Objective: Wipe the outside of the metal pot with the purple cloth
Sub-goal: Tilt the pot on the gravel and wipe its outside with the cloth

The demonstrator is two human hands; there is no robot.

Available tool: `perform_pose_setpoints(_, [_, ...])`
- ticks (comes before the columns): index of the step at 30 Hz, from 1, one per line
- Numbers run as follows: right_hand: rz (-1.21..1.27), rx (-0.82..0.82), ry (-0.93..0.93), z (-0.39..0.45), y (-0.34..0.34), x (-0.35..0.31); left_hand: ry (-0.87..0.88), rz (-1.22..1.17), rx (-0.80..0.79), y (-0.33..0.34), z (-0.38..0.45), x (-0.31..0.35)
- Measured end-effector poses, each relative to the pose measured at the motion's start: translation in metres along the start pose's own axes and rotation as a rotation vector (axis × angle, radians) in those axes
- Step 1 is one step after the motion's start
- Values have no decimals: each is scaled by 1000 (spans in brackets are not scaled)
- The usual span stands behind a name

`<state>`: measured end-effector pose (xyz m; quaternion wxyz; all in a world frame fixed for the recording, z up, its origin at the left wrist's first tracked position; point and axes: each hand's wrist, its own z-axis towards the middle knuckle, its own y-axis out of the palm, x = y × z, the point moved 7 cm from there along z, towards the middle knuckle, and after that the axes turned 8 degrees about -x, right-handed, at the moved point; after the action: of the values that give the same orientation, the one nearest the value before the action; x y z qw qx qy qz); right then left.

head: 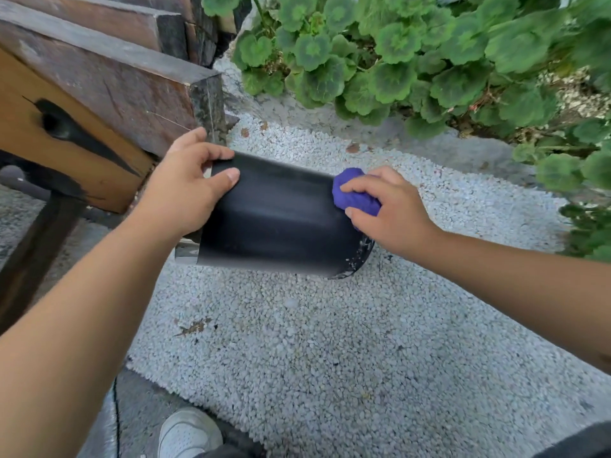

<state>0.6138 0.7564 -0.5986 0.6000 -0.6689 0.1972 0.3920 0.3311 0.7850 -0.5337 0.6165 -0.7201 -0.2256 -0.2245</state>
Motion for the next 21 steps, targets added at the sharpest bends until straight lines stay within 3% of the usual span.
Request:
perform_pose_setpoints(5, [-168, 22, -177, -22, 18, -12, -45, -16, 83, -6, -4, -1])
perform_pose_setpoints(9, [-152, 47, -169, -7, 14, -10, -50, 33, 265, -19, -14, 3])
perform_pose_setpoints(13, [-87, 64, -120, 13, 10, -8, 161, -48, 119, -15, -29, 1])
perform_pose_setpoints(16, [-53, 37, -110, 31, 7, -6, 390, 163, 42, 2, -57, -5])
perform_pose_setpoints(21, [-8, 5, -102, 61, -1, -4, 335, 131, 173, 9, -53, -8])
